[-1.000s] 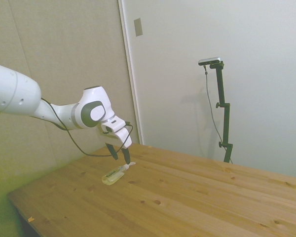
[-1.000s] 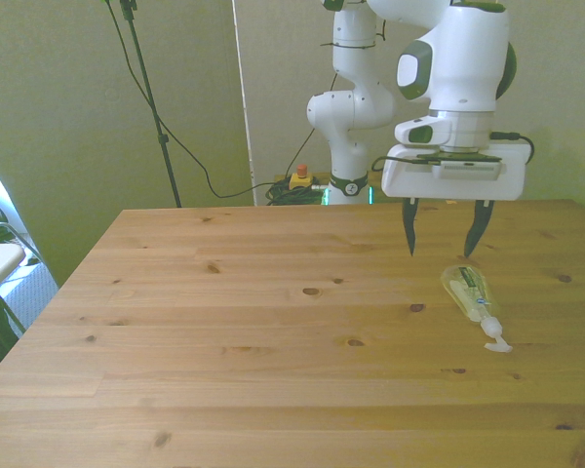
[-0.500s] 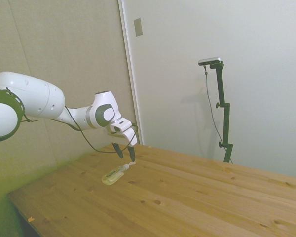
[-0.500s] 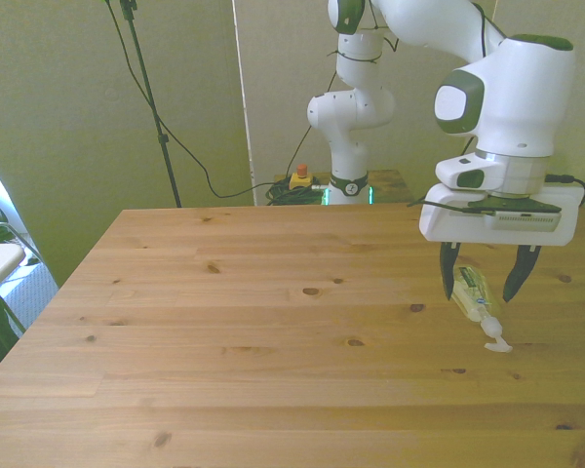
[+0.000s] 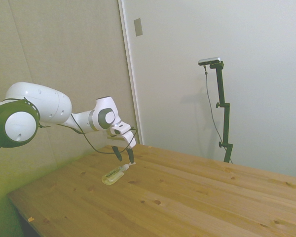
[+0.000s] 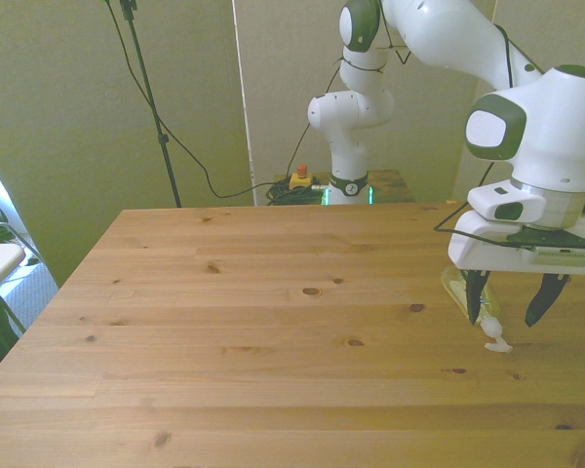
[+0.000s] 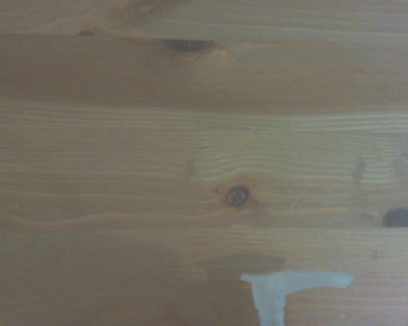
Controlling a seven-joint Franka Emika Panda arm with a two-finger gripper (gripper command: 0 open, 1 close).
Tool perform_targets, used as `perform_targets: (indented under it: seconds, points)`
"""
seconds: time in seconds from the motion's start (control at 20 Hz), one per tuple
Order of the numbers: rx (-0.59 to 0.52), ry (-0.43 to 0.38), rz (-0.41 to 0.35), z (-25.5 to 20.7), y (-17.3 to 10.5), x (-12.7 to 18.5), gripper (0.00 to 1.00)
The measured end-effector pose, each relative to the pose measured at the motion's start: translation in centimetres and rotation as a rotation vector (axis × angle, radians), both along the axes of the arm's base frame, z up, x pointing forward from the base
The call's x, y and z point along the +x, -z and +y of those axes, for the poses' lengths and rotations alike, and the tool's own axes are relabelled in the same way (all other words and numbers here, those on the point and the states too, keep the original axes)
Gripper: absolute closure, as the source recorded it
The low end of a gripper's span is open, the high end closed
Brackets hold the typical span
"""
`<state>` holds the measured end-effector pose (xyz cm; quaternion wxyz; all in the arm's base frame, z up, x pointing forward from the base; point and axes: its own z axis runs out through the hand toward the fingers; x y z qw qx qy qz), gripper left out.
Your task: Stand the sanitizer
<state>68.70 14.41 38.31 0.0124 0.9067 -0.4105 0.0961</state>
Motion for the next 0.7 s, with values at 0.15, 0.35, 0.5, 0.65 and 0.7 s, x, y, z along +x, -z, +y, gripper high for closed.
perform_targets:
  seconds: [0.15, 0.35, 0.5, 0.65, 0.7]
  points:
    - [-0.007, 0.002, 0.012, 0.1, 1.1, 0.3, 0.0]
    - [-0.012, 0.008, 0.019, 0.0, 1.9, 0.5, 1.0]
    - [-0.017, 0.017, 0.019, -0.6, 2.1, 0.7, 1.0]
    - [-0.021, 0.023, 0.018, -1.0, 2.3, 1.1, 1.0]
    - [-0.021, 0.024, 0.017, -1.0, 2.4, 1.2, 1.0]
